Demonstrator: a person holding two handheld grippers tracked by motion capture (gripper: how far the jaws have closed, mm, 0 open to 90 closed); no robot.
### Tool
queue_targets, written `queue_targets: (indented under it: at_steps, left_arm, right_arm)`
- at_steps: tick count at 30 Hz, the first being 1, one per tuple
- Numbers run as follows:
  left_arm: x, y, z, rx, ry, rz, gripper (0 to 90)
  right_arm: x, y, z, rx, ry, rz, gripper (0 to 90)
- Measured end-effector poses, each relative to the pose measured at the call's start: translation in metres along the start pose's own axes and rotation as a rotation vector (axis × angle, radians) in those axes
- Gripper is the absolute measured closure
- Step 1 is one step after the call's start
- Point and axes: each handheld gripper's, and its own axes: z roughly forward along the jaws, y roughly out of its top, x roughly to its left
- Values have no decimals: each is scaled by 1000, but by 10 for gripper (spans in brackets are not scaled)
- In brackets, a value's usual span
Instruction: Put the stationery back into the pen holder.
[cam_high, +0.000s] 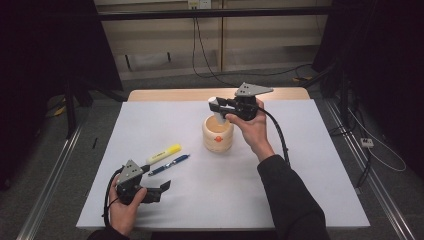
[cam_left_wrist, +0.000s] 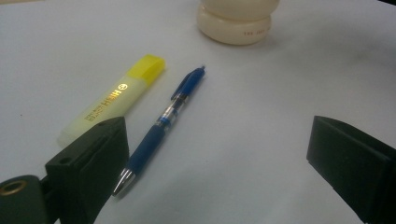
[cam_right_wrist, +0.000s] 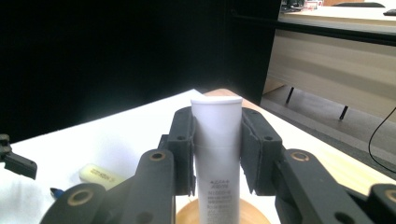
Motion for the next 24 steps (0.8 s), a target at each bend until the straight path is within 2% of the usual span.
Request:
queue_targets:
  at_steps: [5,8,20,24]
  left_arm:
    - [0,0,0,1,2,1,57]
    - [-1,0,0,0,1,5,57]
    - [-1,0,1,0,-8,5,56]
    - [-1,0,1,8,-7,4,56]
  right_arm:
    - [0,-6,0,1,-5,6,679]
    - [0,-10,2,0,-24,18,679]
    - [-1,-32,3,24,-26,45,679]
    - [-2,-39,2,17,-27,55,679]
